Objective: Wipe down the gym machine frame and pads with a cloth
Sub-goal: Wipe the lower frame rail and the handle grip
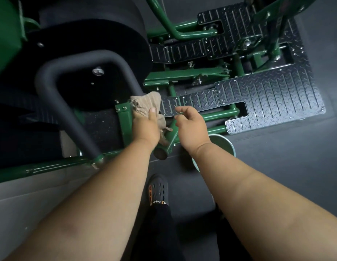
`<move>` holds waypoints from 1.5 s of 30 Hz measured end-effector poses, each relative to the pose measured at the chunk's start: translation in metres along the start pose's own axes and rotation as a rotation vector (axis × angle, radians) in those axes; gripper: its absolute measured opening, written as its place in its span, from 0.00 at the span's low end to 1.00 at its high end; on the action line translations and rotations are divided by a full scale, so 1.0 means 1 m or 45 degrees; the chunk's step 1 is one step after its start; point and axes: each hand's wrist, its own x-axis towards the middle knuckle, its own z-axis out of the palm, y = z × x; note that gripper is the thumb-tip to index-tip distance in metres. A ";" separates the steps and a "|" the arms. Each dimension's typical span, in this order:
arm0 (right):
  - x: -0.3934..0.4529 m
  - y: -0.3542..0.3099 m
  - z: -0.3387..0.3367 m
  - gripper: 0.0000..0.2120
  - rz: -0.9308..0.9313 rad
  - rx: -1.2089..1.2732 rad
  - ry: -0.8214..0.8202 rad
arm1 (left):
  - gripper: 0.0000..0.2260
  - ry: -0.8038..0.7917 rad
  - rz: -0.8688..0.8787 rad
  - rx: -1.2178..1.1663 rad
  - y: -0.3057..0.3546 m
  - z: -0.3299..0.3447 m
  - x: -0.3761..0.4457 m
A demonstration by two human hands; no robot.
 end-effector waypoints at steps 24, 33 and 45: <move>-0.073 -0.094 -0.033 0.19 -0.113 -0.070 -0.377 | 0.15 -0.438 0.230 0.075 0.034 -0.086 -0.101; -0.165 -0.223 -0.074 0.15 -0.512 -0.200 -0.622 | 0.13 -0.402 0.454 -0.328 0.152 -0.194 -0.200; -0.289 -0.379 -0.118 0.03 -0.934 -0.206 -0.369 | 0.15 -0.080 0.693 -0.354 0.262 -0.343 -0.316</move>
